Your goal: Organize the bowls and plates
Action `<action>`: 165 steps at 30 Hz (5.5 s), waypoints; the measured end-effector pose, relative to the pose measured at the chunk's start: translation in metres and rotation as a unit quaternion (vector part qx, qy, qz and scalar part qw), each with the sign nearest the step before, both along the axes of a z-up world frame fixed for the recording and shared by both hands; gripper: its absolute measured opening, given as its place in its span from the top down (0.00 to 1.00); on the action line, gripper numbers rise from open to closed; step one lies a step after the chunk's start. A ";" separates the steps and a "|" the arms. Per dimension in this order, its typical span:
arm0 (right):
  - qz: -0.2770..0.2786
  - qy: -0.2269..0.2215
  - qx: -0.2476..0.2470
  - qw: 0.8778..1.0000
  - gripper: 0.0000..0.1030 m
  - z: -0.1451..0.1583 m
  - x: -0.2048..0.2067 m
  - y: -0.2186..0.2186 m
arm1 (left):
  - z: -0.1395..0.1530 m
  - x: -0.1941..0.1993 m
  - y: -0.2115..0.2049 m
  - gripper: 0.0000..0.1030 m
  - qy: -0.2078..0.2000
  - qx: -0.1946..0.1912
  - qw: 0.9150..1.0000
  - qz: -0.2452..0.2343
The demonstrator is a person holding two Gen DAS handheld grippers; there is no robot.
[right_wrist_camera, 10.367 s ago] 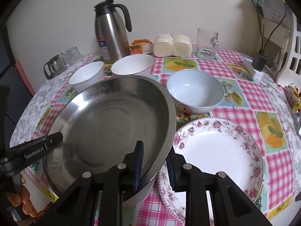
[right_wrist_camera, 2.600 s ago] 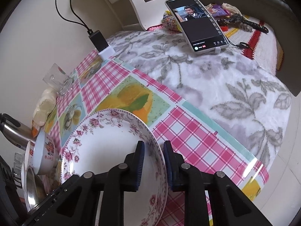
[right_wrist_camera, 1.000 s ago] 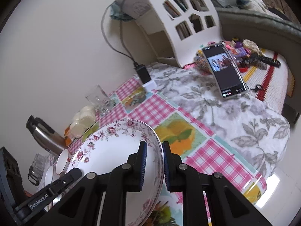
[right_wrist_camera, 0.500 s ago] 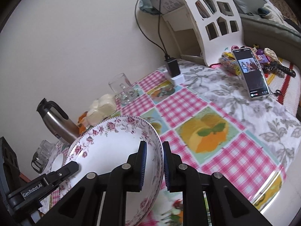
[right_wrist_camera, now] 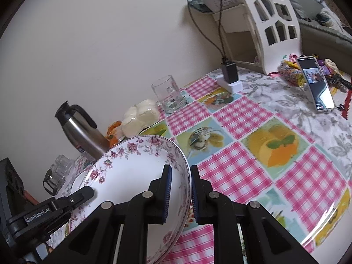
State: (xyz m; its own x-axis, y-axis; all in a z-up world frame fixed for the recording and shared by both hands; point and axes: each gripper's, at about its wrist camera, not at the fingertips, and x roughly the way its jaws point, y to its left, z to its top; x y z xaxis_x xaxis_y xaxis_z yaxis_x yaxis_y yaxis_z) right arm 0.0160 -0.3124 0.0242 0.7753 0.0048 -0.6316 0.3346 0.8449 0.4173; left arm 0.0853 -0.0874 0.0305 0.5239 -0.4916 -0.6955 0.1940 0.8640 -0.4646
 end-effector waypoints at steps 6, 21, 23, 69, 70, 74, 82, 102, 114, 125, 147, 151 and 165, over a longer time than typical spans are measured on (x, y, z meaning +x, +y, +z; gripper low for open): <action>0.018 0.001 -0.003 1.000 0.83 -0.002 0.006 0.022 | -0.003 0.003 0.024 0.80 0.010 -0.008 1.000 0.015; 0.067 0.040 -0.017 0.997 0.83 -0.023 0.026 0.075 | -0.035 0.012 0.072 0.80 0.066 0.014 0.996 0.052; 0.072 0.050 -0.018 0.996 0.83 -0.028 0.027 0.079 | -0.040 0.012 0.076 0.80 0.076 0.021 0.995 0.056; 0.111 0.138 -0.089 0.980 0.79 -0.059 0.040 0.108 | -0.081 0.015 0.075 0.69 0.176 0.068 0.978 0.088; 0.112 0.138 -0.089 0.980 0.79 -0.060 0.040 0.108 | -0.081 0.014 0.075 0.69 0.176 0.071 0.978 0.089; 0.116 0.138 -0.090 0.980 0.78 -0.060 0.040 0.110 | -0.079 0.013 0.076 0.69 0.180 0.075 0.976 0.095; 0.118 0.137 -0.085 0.980 0.78 -0.060 0.041 0.110 | -0.079 0.013 0.078 0.69 0.182 0.080 0.976 0.092; 0.108 0.082 -0.135 0.981 0.57 -0.035 0.032 0.114 | -0.030 0.007 0.066 0.49 0.101 0.146 0.979 0.096; 0.101 0.080 -0.170 0.977 0.23 -0.036 0.032 0.116 | -0.032 0.007 0.079 0.30 0.097 0.208 0.963 0.141; 0.093 0.081 -0.172 0.977 0.02 -0.037 0.033 0.113 | -0.039 0.009 0.077 0.19 0.101 0.222 0.959 0.143; 0.107 0.067 -0.187 0.974 0.00 -0.033 0.035 0.114 | -0.031 0.020 0.093 0.02 0.055 0.161 0.970 0.176; 0.113 0.055 -0.203 0.971 0.00 -0.029 0.037 0.115 | -0.028 0.025 0.096 0.02 0.038 0.141 0.973 0.180; 0.131 0.049 -0.172 0.975 0.00 -0.009 0.068 0.111 | -0.004 0.052 0.089 0.02 0.003 0.076 0.989 0.124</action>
State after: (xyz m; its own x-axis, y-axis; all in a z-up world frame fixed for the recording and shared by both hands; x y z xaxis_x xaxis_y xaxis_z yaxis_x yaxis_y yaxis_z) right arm 0.0844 -0.2010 0.0155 0.7115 -0.0320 -0.7020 0.1135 0.9911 0.0698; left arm 0.1373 0.0014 0.0265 0.6114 -0.2389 -0.7544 -0.0342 0.9444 -0.3269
